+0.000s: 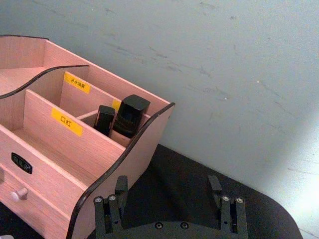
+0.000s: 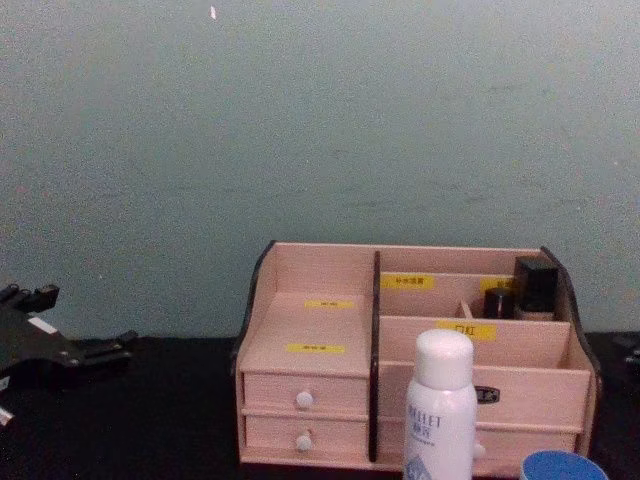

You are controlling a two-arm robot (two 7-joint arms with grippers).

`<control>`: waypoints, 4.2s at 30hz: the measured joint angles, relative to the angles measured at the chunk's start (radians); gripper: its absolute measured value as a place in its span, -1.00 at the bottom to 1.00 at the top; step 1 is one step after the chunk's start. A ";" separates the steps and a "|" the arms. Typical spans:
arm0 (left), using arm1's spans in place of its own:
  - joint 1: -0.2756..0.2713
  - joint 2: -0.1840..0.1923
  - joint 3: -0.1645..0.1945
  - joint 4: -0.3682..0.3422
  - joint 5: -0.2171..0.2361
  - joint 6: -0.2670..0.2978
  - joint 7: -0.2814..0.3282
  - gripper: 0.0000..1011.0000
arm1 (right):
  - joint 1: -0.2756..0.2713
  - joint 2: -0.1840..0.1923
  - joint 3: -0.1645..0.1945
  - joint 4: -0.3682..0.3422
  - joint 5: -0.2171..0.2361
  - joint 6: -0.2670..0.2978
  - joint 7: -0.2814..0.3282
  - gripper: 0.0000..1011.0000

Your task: Pick up the facial cleanser and watermelon frost from the table and place them into the tiered storage box.

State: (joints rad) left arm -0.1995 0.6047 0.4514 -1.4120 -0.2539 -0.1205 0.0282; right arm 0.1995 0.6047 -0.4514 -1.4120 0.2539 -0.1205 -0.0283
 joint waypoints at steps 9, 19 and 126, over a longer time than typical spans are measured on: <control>0.000 0.000 0.000 0.000 0.000 0.000 0.000 0.98 | 0.000 0.000 0.000 0.000 0.000 0.000 0.000 0.98; 0.000 0.000 0.000 0.000 0.000 0.000 0.000 0.98 | 0.000 0.000 0.000 0.000 0.000 0.000 0.000 0.98; 0.000 0.000 0.000 0.000 0.000 0.000 0.000 0.98 | 0.035 -0.165 -0.018 0.042 0.120 0.055 0.586 0.98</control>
State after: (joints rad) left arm -0.1995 0.6047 0.4514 -1.4120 -0.2539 -0.1205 0.0283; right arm 0.2349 0.4393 -0.4690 -1.3699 0.3739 -0.0655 0.5573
